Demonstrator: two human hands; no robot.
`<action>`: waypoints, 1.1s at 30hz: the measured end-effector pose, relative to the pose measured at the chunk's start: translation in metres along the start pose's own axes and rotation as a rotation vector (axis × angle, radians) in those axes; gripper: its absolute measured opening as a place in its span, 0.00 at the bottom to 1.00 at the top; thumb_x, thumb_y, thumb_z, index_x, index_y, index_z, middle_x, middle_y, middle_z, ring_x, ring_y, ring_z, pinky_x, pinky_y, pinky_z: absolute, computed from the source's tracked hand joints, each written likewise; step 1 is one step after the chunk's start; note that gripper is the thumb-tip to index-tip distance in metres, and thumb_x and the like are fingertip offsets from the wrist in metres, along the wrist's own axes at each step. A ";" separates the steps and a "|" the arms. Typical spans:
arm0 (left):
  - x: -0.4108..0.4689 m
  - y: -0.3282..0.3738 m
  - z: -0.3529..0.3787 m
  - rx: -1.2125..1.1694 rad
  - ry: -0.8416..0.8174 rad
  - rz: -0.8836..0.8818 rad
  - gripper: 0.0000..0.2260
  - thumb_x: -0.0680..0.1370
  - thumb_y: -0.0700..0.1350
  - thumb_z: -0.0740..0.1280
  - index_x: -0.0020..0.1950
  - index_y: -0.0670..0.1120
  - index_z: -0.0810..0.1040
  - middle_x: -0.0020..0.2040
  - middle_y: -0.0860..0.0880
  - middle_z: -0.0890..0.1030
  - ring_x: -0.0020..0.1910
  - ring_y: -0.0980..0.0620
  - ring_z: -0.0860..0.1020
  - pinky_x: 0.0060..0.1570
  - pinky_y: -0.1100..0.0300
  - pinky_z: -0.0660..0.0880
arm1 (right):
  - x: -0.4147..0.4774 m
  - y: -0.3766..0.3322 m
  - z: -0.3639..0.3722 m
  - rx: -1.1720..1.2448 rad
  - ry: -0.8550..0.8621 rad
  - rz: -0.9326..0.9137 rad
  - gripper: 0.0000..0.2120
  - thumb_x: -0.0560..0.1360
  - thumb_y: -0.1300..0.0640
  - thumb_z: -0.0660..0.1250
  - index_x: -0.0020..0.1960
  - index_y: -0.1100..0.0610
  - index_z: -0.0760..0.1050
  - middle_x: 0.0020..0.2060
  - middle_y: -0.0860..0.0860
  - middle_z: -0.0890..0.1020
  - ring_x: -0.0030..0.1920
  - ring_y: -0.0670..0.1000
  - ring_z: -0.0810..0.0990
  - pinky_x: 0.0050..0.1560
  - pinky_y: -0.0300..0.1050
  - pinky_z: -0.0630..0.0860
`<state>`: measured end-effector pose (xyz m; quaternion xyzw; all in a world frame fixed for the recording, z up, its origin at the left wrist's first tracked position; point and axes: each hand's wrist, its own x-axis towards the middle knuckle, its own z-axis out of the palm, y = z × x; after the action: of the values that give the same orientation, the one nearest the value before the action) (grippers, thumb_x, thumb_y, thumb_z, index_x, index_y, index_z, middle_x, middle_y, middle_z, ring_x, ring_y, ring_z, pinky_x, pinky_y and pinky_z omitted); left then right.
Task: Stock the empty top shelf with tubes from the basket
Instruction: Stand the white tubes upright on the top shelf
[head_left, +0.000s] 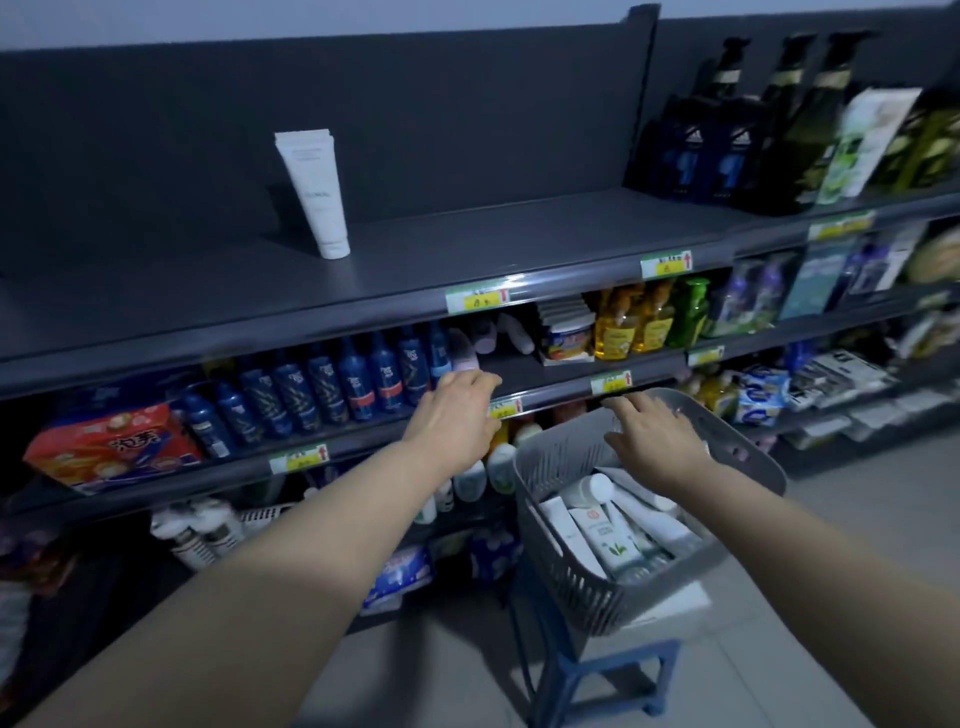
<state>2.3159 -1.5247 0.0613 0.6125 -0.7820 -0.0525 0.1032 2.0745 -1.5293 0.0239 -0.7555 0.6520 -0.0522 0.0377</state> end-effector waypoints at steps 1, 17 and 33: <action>0.005 0.008 0.009 -0.013 -0.026 0.005 0.24 0.78 0.48 0.65 0.73 0.48 0.64 0.72 0.48 0.68 0.71 0.45 0.64 0.66 0.46 0.68 | -0.001 0.011 0.003 0.001 -0.007 0.023 0.22 0.80 0.49 0.57 0.73 0.51 0.60 0.69 0.53 0.67 0.69 0.58 0.65 0.62 0.57 0.67; 0.116 0.113 0.152 -0.101 -0.315 -0.235 0.21 0.80 0.48 0.62 0.72 0.46 0.67 0.69 0.45 0.72 0.67 0.45 0.70 0.63 0.54 0.67 | 0.077 0.180 0.076 -0.013 -0.331 -0.056 0.22 0.79 0.51 0.57 0.72 0.54 0.61 0.66 0.55 0.69 0.66 0.59 0.67 0.62 0.56 0.67; 0.115 0.106 0.215 -0.240 -0.418 -0.532 0.15 0.80 0.44 0.61 0.67 0.44 0.72 0.65 0.43 0.75 0.63 0.44 0.72 0.61 0.54 0.71 | 0.119 0.201 0.151 0.049 -0.736 -0.155 0.29 0.79 0.59 0.57 0.77 0.56 0.50 0.77 0.56 0.48 0.77 0.59 0.46 0.75 0.53 0.54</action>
<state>2.1402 -1.6200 -0.1145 0.7540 -0.5878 -0.2932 -0.0052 1.9135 -1.6778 -0.1479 -0.7697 0.5341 0.2046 0.2836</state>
